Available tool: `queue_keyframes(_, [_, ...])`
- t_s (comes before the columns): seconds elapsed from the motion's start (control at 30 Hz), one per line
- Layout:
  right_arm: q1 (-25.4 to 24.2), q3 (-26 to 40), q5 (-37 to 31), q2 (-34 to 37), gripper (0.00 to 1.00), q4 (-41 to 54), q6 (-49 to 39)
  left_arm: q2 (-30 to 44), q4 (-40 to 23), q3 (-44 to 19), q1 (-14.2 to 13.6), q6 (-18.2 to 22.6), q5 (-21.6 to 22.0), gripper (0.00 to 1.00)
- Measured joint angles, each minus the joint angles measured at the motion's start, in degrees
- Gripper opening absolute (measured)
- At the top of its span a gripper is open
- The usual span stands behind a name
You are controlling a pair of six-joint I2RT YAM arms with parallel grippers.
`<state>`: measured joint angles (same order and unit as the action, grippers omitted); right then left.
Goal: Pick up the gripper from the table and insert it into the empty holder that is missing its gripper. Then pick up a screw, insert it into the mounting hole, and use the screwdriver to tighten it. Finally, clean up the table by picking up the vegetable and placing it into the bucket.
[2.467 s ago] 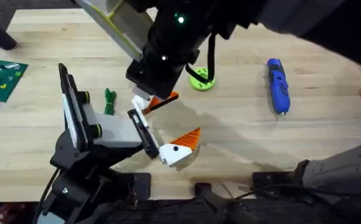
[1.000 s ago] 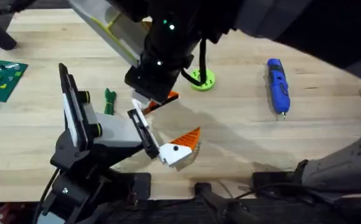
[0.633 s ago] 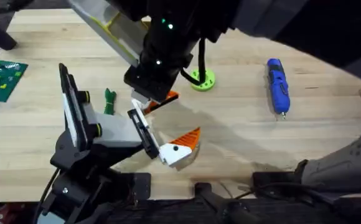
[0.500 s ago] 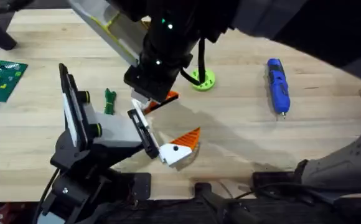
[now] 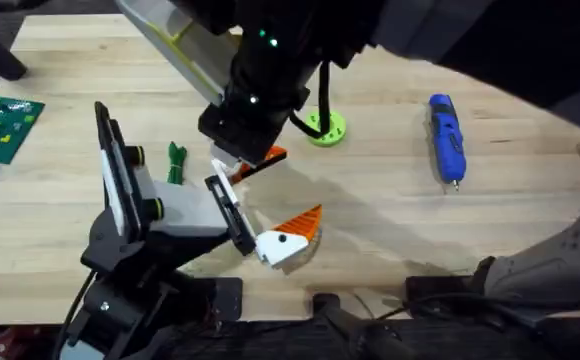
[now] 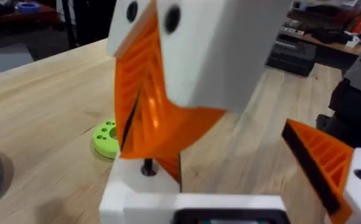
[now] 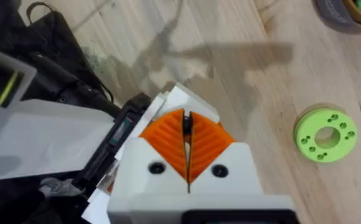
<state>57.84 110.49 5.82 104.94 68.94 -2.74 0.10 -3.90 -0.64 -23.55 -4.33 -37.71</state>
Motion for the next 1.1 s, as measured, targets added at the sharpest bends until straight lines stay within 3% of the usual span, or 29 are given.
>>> queue_keyframes(1.1, [0.2,1.3,-1.8,2.6,0.007,2.7,1.3,0.2,-0.1,0.0,-0.1,-1.5,-1.1,0.984])
